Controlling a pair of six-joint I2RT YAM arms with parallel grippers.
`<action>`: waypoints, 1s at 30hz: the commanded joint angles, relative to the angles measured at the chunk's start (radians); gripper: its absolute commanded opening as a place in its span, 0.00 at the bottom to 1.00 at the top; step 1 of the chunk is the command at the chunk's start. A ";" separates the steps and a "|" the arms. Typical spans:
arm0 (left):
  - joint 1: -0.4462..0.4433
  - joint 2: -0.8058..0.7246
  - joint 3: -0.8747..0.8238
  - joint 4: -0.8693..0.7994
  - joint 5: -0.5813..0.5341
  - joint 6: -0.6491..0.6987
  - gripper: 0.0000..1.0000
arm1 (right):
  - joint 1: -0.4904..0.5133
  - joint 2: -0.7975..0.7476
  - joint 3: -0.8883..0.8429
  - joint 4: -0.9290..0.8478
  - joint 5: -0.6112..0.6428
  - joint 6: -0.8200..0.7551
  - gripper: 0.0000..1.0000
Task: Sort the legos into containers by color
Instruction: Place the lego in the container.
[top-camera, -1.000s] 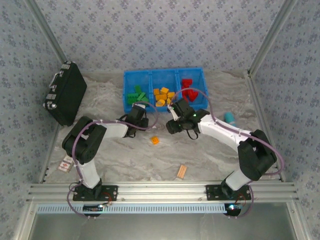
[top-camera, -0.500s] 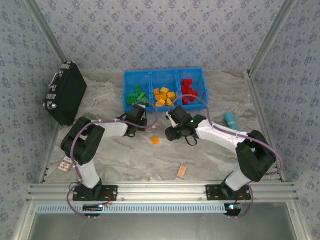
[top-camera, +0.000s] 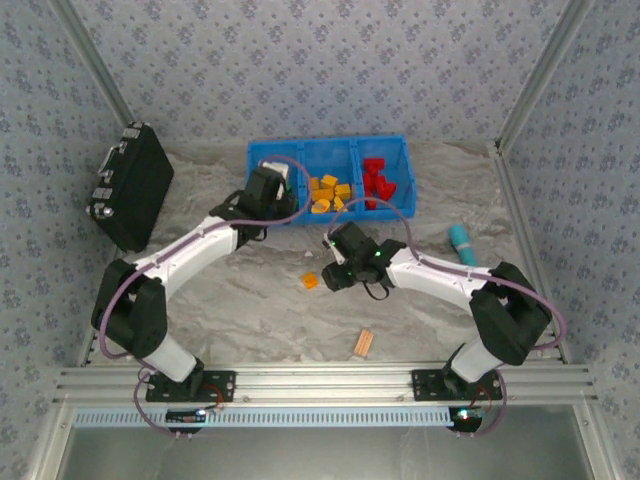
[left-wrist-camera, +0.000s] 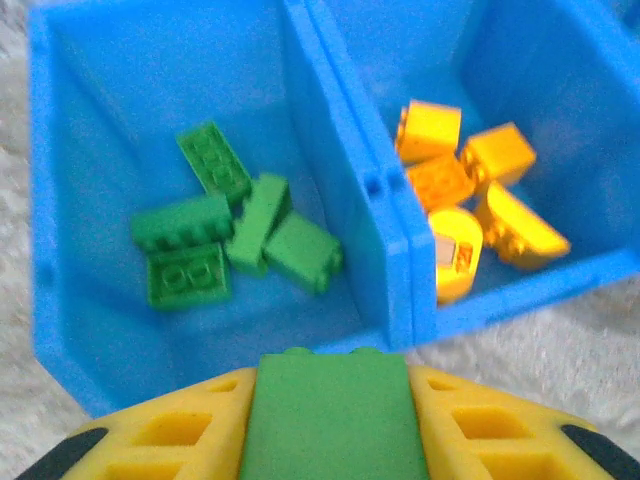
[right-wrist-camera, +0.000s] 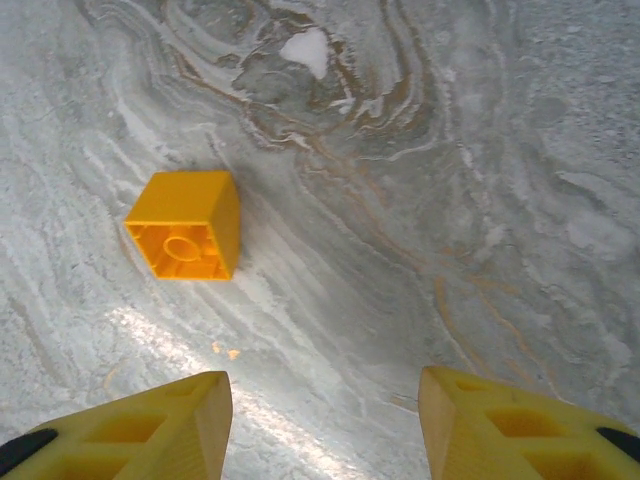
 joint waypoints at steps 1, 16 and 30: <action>0.038 0.071 0.112 -0.047 -0.016 0.029 0.38 | 0.025 -0.020 -0.003 0.030 0.034 0.008 0.54; 0.185 0.545 0.527 -0.131 0.108 0.052 0.37 | 0.102 0.007 0.061 0.037 0.107 -0.014 0.56; 0.208 0.788 0.791 -0.219 0.144 0.044 0.41 | 0.112 0.144 0.183 0.006 0.082 -0.087 0.63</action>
